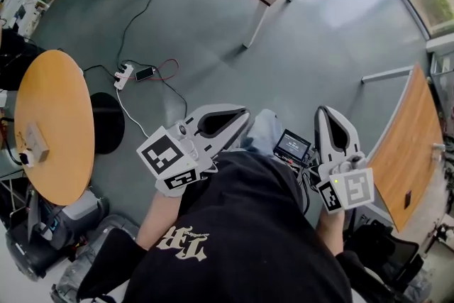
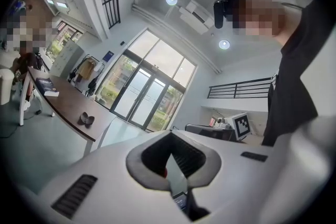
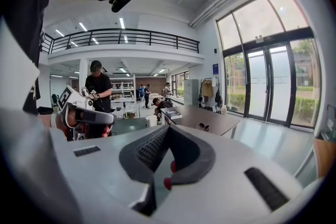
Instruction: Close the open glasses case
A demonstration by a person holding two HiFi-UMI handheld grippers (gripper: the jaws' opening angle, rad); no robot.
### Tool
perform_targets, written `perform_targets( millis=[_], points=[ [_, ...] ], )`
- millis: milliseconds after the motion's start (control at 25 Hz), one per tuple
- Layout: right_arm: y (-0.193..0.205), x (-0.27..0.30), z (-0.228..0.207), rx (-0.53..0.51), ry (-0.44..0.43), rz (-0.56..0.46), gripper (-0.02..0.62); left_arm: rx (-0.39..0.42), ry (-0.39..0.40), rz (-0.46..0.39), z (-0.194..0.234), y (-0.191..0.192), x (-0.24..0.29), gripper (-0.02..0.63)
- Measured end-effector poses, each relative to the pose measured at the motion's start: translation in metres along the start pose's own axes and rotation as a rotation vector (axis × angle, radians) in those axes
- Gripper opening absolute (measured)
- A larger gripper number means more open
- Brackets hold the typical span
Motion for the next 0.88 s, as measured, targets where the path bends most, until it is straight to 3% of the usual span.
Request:
perform_targets(
  millis=[360, 880],
  points=[
    [0.01, 0.022, 0.012, 0.02, -0.041, 0.039, -0.015, -0.019, -0.038, 0.023, 0.014, 0.004, -0.011, -0.003],
    [0.008, 0.025, 0.007, 0.016, -0.03, 0.04, -0.015, 0.015, -0.034, 0.024, 0.018, -0.003, -0.009, -0.003]
  ],
)
Point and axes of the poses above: the fingertips, and each gripper's own axes: x forward along the fingers, z to its left, y out of its underside, the point moved 6 cm from there along -x, backward along the fingers, and after that the axes turned 14 degrees about -y, right-handed, at the moved point
